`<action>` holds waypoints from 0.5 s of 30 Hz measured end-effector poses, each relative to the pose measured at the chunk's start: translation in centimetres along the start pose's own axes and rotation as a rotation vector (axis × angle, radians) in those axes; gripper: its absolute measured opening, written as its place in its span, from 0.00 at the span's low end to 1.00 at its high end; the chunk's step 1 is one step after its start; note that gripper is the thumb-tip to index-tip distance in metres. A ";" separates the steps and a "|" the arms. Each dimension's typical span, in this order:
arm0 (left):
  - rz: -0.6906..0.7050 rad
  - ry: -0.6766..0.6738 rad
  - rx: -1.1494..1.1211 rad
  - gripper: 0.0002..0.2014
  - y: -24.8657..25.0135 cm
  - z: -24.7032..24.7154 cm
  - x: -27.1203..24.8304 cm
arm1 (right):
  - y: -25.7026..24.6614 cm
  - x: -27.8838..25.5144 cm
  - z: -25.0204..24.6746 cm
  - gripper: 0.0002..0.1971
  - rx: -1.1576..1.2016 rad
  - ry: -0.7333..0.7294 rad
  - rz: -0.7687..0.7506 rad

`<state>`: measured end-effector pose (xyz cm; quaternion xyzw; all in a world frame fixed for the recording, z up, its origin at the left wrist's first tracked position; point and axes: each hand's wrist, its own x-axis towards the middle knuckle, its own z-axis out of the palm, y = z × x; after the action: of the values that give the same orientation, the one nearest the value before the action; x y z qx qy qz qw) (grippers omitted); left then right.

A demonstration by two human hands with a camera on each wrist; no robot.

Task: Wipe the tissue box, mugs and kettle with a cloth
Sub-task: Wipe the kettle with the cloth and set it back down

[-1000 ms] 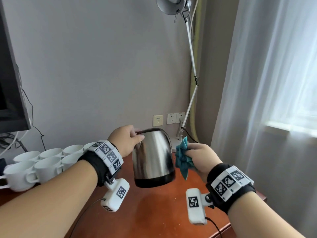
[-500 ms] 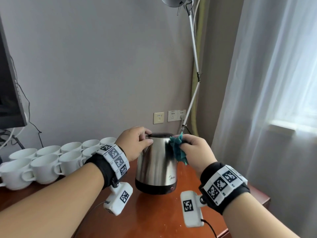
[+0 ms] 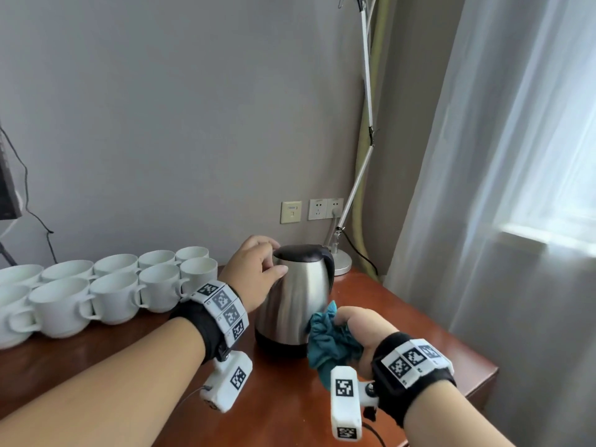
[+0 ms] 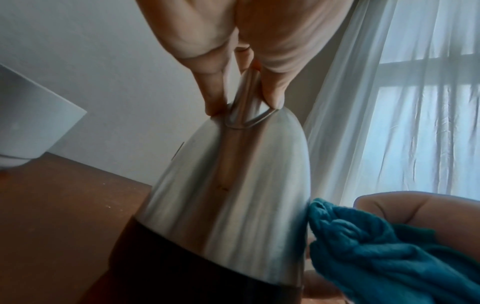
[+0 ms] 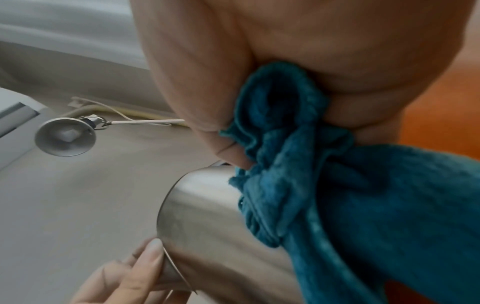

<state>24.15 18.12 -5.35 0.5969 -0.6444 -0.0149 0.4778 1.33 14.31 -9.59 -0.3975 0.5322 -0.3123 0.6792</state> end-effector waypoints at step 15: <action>-0.428 -0.022 -0.104 0.22 -3.1 2.5 2.7 | 1.2 4.5 -0.5 0.26 0.183 0.031 -0.010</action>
<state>25.41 13.78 -6.94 0.6943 -0.5066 -0.1558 0.4869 1.95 10.99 -12.86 -0.3315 0.5100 -0.3692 0.7026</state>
